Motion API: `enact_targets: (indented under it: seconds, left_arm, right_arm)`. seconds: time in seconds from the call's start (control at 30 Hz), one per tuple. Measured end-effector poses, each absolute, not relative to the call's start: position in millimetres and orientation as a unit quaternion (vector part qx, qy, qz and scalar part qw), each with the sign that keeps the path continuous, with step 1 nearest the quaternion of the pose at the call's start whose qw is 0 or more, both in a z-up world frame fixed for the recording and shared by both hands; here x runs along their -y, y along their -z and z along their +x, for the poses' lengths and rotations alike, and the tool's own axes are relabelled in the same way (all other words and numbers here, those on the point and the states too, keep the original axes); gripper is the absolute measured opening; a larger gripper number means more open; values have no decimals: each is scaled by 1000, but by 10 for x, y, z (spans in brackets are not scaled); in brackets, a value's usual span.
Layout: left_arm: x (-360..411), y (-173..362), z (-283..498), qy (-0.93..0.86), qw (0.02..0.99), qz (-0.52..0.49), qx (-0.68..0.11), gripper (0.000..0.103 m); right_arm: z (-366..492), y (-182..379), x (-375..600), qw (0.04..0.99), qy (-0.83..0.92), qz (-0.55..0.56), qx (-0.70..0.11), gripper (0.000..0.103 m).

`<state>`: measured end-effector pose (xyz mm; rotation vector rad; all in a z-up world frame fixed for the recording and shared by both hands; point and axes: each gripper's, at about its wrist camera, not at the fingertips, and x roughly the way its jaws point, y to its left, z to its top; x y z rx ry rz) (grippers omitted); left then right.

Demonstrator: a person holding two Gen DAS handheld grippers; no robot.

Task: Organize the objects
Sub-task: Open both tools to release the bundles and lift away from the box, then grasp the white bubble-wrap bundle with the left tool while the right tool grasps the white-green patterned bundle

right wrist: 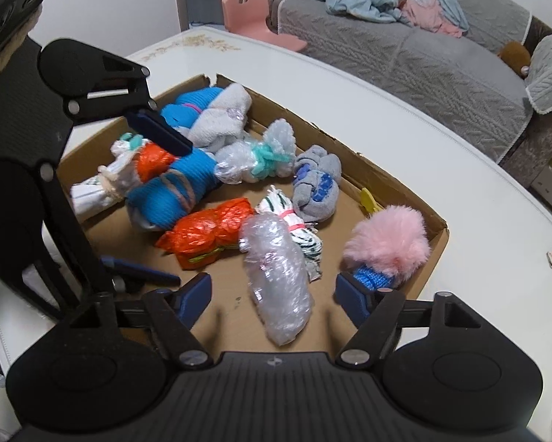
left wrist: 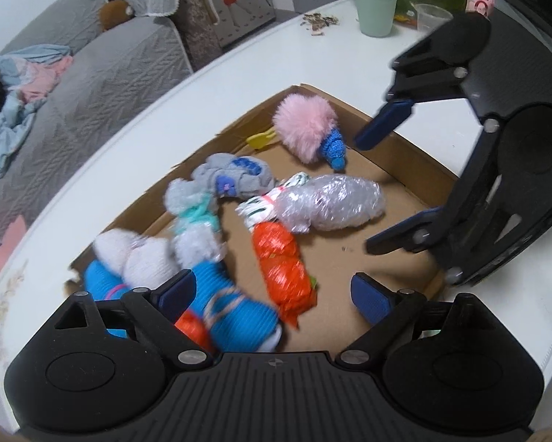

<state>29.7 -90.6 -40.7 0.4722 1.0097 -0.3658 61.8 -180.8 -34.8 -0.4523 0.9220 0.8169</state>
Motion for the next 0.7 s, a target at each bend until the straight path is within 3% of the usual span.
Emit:
enact_targets:
  seconds: [0.17,0.33,0.57,0.7]
  left_arm:
    - [689,197,-42,152,840,207,-477,94]
    - [516,145,-535,134,842,214,-477,102]
    - [476,515,-1125,149,826,244,-486,102]
    - [546,733,-1232,151,827,278,-465,102]
  right_arm:
    - [332,202,1877,801,-383,-204,-413,76]
    - [26,88,1934,815,-383,-169,-401,81]
    - [-408,142,1925,832,-344,-139,-412,93]
    - [-383,319,1910,838,-277,-85,-462,94]
